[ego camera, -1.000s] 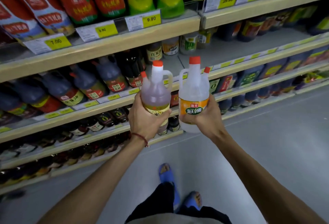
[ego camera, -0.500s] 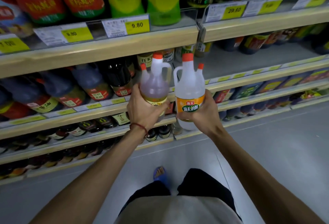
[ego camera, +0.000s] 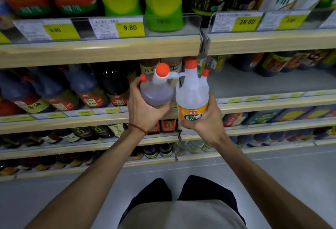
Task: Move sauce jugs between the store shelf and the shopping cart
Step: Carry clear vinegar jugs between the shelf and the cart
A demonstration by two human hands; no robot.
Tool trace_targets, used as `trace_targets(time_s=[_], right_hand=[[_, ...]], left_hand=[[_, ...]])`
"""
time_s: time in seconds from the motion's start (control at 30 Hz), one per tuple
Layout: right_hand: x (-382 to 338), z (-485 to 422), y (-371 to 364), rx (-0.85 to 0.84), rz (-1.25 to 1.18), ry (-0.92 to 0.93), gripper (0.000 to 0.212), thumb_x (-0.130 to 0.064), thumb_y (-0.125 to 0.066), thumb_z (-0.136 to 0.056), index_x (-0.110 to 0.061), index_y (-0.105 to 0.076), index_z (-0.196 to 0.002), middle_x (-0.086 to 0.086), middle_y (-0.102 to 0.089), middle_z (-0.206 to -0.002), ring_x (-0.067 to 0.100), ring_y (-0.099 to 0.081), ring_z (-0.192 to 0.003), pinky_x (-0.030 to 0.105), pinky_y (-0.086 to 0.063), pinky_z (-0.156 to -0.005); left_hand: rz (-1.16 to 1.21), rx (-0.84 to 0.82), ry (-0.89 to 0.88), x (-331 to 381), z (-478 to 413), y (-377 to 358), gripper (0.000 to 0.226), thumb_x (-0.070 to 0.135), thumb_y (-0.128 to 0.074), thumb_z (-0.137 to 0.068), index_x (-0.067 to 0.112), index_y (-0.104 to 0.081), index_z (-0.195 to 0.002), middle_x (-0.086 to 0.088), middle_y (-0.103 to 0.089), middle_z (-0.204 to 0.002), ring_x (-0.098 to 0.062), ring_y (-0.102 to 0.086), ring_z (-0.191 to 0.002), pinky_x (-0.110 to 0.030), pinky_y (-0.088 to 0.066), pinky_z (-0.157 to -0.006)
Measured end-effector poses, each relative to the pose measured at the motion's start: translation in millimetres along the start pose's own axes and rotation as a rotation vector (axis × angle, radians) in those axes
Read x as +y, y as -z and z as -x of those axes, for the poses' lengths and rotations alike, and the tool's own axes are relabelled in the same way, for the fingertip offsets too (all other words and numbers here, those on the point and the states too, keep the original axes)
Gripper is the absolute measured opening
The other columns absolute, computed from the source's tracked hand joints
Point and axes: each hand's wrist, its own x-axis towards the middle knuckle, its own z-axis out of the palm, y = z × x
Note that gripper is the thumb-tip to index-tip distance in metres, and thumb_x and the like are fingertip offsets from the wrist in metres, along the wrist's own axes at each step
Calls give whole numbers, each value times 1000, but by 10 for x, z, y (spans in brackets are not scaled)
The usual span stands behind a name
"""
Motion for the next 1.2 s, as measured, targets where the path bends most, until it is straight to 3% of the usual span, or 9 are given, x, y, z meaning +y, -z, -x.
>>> trace_targets(time_s=[0.2,0.4,0.57,0.77,0.9,0.97,1.03,1.13,1.2], right_hand=[[82,-116,-69,47,1,65,103,-28,-101,-48,-23,-44,-133,-7,-62,-124,15,-64,-112,43,-61,-89],[120,-195,-70,66,1,106,100,-20,-103,-53,-20,-44,-133,-7,-61,-123,13,-63,-113,39,-61,-89],[154,-197,-92,72,5,113,102,-22,-104,-51,-20,-43,-134,-7,-60,-124,15,-62,-115,39,-61,-89],[163,-162,-114,41,-8,115,100,-18,-103,-53,-29,-41,-131,-16,-58,-121,6,-61,-113,21,-55,-81],[178,-150,-149,33,-28,106,101,-21,-103,-52,-28,-43,-132,-9,-60,-124,13,-62,-114,30,-58,-85],[179,-134,-174,32,-42,99,99,-19,-103,-52,-27,-44,-130,-8,-61,-124,15,-62,-114,33,-59,-86],[183,-120,-198,26,-59,92,97,-15,-103,-52,-27,-45,-128,-8,-62,-123,15,-63,-113,33,-59,-85],[194,-99,-229,14,-73,81,97,-15,-102,-52,-27,-45,-129,-8,-62,-123,14,-63,-114,35,-60,-87],[195,-91,-241,11,-74,76,97,-16,-102,-52,-24,-45,-131,-9,-61,-124,15,-62,-115,36,-60,-88]], left_hand=[[17,37,-96,-171,-193,-86,101,31,-98,-55,26,-37,-134,-8,-56,-131,-19,-58,-119,-31,-52,-95],[24,70,-2,-369,-268,-226,102,27,-98,-55,16,-39,-138,-7,-57,-131,-21,-58,-117,-40,-54,-95],[44,54,71,-438,-365,-282,105,33,-97,-55,19,-39,-141,-3,-59,-130,-20,-60,-117,-31,-52,-93],[59,60,143,-519,-419,-279,103,32,-99,-55,15,-44,-141,1,-62,-128,-12,-61,-110,-23,-54,-89],[69,1,188,-497,-502,-249,98,22,-99,-57,12,-47,-139,8,-62,-115,-9,-61,-100,1,-44,-73],[63,-9,188,-480,-504,-248,99,22,-99,-57,12,-46,-140,8,-61,-115,-9,-61,-100,4,-41,-71],[53,-7,199,-482,-482,-259,101,25,-99,-57,14,-45,-141,7,-62,-119,-10,-61,-104,-1,-44,-77],[34,14,221,-503,-373,-261,103,25,-98,-58,14,-43,-145,-1,-61,-133,-15,-61,-118,-26,-52,-98],[42,81,221,-461,-203,-253,101,19,-94,-65,11,-39,-149,-4,-52,-144,-17,-53,-130,-36,-48,-109]])
